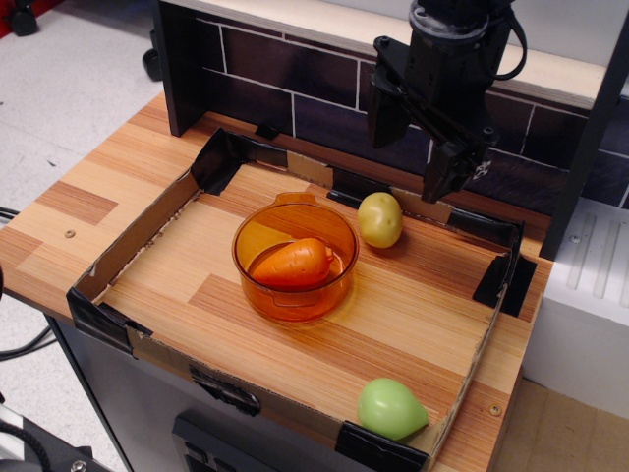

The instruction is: Take carrot out of pot

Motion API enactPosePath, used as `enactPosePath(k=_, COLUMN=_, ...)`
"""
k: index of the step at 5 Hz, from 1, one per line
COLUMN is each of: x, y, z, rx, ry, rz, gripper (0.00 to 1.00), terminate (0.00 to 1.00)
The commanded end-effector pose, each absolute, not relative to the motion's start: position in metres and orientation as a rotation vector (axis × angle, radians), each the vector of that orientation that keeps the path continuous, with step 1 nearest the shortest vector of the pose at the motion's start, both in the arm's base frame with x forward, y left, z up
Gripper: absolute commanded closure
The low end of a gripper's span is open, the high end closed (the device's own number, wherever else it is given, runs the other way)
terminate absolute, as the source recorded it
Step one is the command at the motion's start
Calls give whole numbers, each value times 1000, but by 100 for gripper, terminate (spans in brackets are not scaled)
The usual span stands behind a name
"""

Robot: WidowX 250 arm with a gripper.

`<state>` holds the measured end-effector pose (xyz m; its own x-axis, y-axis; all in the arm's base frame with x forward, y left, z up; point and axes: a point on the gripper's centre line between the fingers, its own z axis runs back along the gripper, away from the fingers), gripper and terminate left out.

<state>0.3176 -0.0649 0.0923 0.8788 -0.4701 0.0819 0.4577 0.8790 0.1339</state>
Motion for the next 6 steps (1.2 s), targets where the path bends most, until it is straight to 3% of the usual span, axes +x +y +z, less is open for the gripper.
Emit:
enactPosePath(k=1, x=318, y=-65, z=92, rx=112, ry=-113, rz=-485, gripper=0, terminate=0)
enactPosePath(k=3, x=281, y=-21, z=123, rx=100, ry=-206, rz=-600, gripper=0, terminate=0)
enactPosePath(k=4, x=268, y=2, z=116, rx=58, ry=-125, rz=-677, gripper=0, terminate=0)
enactPosePath(k=6, x=263, y=1, z=84, rx=63, ry=-50, rz=-810, gripper=0, terminate=0)
